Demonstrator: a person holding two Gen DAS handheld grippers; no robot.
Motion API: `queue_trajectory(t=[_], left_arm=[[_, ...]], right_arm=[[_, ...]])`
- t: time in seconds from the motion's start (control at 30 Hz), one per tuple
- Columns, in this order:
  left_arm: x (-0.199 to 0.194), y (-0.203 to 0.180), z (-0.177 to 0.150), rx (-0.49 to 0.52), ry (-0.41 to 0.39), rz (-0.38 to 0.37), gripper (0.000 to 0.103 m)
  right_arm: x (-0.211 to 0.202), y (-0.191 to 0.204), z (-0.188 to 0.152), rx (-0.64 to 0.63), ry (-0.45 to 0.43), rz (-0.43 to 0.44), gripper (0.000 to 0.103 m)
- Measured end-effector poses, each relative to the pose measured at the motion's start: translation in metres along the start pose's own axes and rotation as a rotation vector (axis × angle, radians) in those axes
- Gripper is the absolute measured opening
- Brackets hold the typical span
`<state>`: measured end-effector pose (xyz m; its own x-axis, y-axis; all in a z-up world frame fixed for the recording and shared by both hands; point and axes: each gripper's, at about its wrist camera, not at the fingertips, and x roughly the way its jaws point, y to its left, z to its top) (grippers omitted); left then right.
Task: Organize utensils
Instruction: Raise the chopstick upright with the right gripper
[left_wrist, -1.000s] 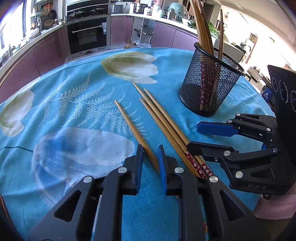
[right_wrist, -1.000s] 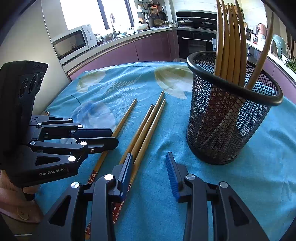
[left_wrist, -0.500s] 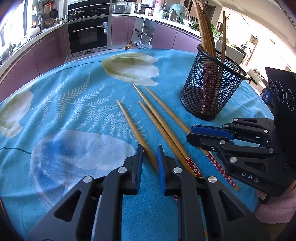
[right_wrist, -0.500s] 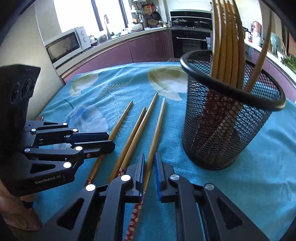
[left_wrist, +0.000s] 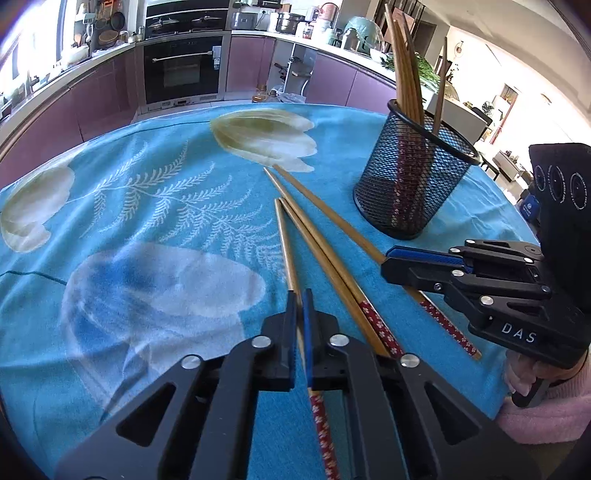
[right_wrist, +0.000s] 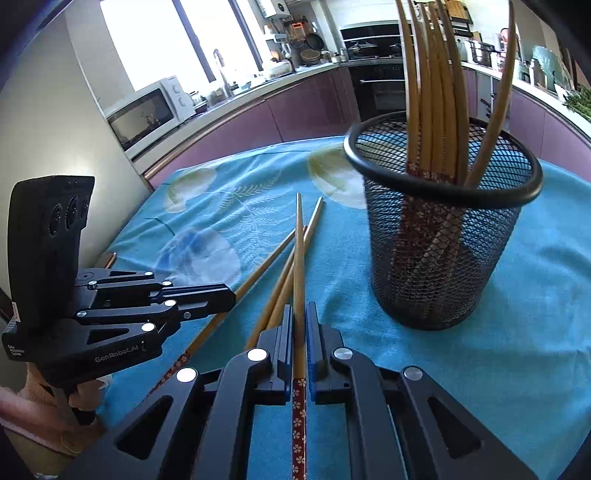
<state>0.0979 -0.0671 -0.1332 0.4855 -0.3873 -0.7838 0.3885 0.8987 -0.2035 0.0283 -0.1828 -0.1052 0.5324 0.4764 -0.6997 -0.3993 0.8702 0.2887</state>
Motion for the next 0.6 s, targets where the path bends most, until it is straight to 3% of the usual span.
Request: queue_trajectory(t=[0.2,0.4,0.6], left_arm=[[-0.003,-0.003,-0.004,0.019,0.002,0.008,0.002],[-0.002,-0.006,-0.007,0.056,0.012,0.033,0.015],[0.006,-0.007,-0.002,0.073,0.026,0.036,0.015]], right_arm=[[0.002,0.005,-0.003,-0.025,0.026,0.012,0.006],[0.008,0.007,-0.007,-0.034,0.053,0.003,0.006],[0.012,0.007,-0.005,-0.049,0.061,-0.018,0.007]])
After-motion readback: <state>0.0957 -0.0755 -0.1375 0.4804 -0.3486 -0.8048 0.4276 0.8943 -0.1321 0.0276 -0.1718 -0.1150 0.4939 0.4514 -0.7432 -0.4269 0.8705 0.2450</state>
